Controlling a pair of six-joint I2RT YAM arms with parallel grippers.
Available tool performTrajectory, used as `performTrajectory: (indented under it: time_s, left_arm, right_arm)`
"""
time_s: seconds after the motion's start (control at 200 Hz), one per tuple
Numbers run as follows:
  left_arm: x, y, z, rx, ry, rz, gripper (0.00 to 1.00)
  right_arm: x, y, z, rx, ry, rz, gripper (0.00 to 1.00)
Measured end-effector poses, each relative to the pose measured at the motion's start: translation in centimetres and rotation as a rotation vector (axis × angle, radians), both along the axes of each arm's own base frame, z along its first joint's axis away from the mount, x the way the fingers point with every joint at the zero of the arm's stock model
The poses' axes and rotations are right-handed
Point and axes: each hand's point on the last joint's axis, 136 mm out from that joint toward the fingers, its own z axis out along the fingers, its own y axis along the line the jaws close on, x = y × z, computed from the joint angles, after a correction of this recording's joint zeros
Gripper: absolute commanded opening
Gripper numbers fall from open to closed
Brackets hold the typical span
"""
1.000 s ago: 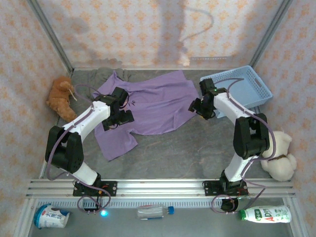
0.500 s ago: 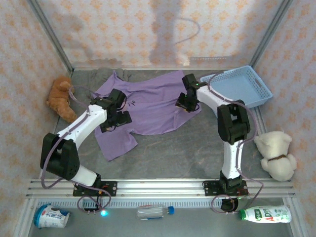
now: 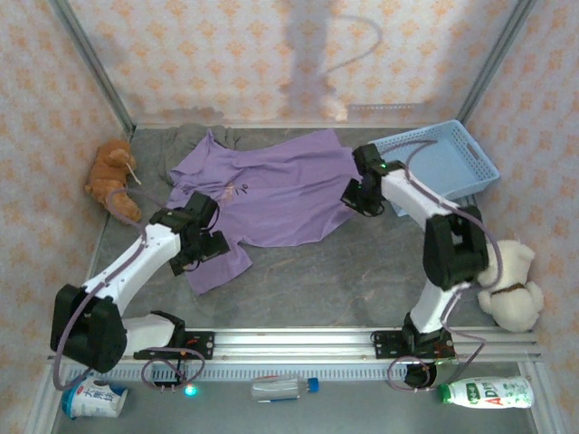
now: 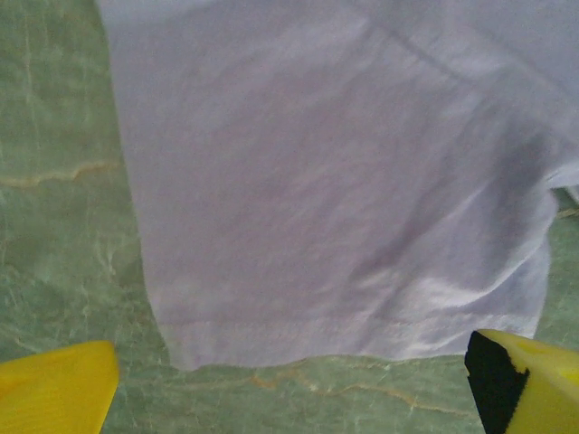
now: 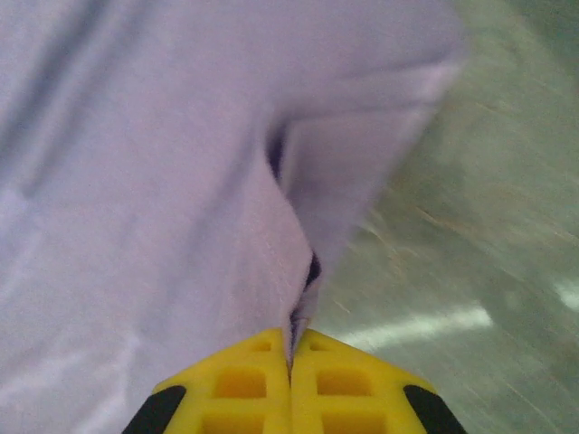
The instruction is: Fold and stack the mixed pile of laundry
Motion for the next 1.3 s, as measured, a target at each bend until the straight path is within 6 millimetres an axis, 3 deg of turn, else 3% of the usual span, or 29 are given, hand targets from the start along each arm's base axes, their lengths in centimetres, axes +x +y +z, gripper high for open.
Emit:
performTrajectory:
  time_s: [0.145, 0.42, 0.61, 0.906, 1.046, 1.171, 1.301]
  left_arm:
    - [-1.5, 0.3, -0.5, -0.012, 0.014, 0.056, 1.0]
    - [-4.5, 1.2, -3.9, 0.001, 0.096, 0.184, 0.84]
    - [-5.7, 1.0, -6.2, -0.03, 0.113, 0.263, 0.76]
    - [-6.4, 0.0, -6.9, -0.071, 0.093, 0.255, 0.71]
    - [-6.9, -0.2, -7.3, -0.067, 0.114, 0.245, 0.49]
    - [-6.7, -0.4, -7.5, -0.071, 0.132, 0.234, 0.0]
    - [-6.5, -0.4, -7.4, -0.062, 0.136, 0.223, 0.0]
  right_arm:
    - [-4.4, -2.8, 0.0, -0.044, 0.022, -0.039, 0.0]
    - [-9.8, -4.7, -4.7, -0.092, 0.163, -0.113, 0.0]
    - [-9.6, -4.7, -5.8, -0.095, 0.174, -0.133, 0.0]
    - [-8.8, -4.6, -6.4, -0.104, 0.179, -0.134, 0.0]
    - [-8.8, -4.7, -6.8, -0.112, 0.191, -0.135, 0.0]
    - [-8.8, -4.8, -6.8, -0.116, 0.19, -0.135, 0.0]
    - [-8.8, -4.9, -6.7, -0.123, 0.189, -0.137, 0.0]
